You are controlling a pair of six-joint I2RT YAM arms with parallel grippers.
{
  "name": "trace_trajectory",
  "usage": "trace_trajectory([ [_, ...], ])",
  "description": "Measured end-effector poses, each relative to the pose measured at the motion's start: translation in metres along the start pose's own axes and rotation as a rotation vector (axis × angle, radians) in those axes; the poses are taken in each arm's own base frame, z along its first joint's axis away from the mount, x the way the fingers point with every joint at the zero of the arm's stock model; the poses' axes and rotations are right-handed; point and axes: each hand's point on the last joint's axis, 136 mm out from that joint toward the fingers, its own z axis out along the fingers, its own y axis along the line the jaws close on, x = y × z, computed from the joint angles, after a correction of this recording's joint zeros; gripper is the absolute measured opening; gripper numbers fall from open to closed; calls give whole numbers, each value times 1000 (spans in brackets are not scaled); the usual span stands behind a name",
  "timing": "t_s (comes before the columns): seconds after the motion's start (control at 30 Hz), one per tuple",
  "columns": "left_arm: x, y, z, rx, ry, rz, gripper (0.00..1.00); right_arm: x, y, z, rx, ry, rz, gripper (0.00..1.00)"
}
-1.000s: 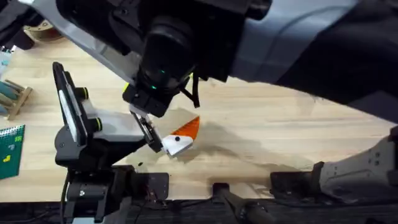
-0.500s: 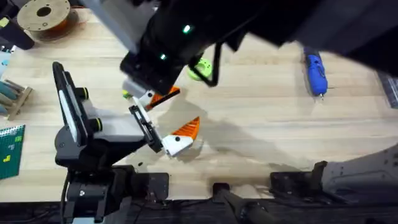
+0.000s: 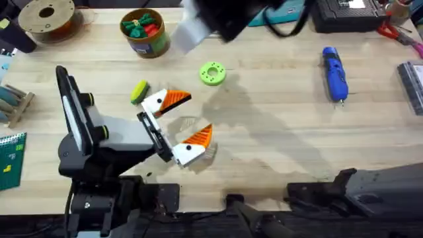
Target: Pick up the gripper from the table and insert it into the empty holder that is missing its gripper. Then pick up a screw, insert it into the mounting hole, and use the screwdriver to tighten it. Finally, clean up the table by picking up the vegetable and placing it into the bucket.
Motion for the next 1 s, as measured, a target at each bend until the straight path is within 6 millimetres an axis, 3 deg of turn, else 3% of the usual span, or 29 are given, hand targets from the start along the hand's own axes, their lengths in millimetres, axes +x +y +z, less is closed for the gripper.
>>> trace_trajectory([
  [0.27,0,0,0,0,0,0,928,8,-65,-17,105,-4,122,729],
  [0.63,0,0,0,0,0,0,907,26,-118,-25,191,28,231,812],
  [0.7,0,0,0,-2,0,0,679,28,-117,-25,189,35,232,813],
  [0.77,0,1,0,-4,0,1,332,29,-117,-25,189,39,232,813],
  [0.83,0,1,0,-4,0,5,85,30,-117,-25,189,42,232,816],
  [0.87,0,1,0,-4,0,7,24,31,-117,-25,189,45,233,817],
  [1.0,0,1,0,-6,0,7,5,43,-119,-27,191,90,248,817],
])
